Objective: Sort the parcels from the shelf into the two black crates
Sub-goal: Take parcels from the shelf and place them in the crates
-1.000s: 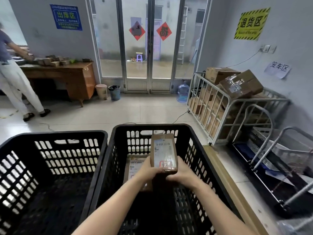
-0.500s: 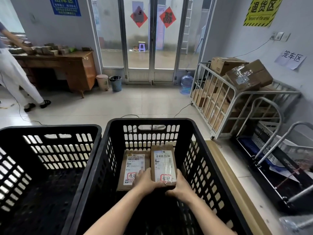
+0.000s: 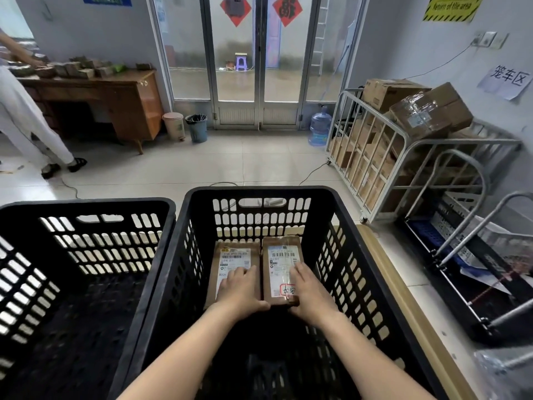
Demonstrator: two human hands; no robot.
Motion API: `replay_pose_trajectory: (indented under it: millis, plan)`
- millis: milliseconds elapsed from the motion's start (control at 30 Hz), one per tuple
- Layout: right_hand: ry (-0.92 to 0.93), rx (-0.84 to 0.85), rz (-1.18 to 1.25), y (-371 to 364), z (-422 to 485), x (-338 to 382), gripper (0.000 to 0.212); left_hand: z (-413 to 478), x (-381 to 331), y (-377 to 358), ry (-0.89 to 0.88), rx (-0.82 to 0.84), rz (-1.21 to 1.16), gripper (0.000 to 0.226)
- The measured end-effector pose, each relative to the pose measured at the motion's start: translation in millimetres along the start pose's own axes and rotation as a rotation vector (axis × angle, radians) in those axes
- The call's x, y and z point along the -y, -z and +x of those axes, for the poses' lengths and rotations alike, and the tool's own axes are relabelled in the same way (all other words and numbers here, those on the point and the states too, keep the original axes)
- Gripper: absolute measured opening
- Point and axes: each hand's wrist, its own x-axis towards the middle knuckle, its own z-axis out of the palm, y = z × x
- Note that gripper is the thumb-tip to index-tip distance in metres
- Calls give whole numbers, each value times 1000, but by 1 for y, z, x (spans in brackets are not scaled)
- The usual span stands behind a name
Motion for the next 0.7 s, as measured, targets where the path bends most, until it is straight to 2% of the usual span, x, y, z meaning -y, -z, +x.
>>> replay_pose_trajectory:
  millis: [433, 600, 700]
  plan:
    - [44, 6, 7, 0, 1, 1, 83, -4, 2, 11, -3, 14, 62, 97]
    - [22, 55, -41, 9, 0, 4, 84, -17, 3, 22, -11, -16, 83, 96]
    - [-16, 73, -75, 19, -3, 10, 93, -28, 1, 33, -34, -54, 108, 98]
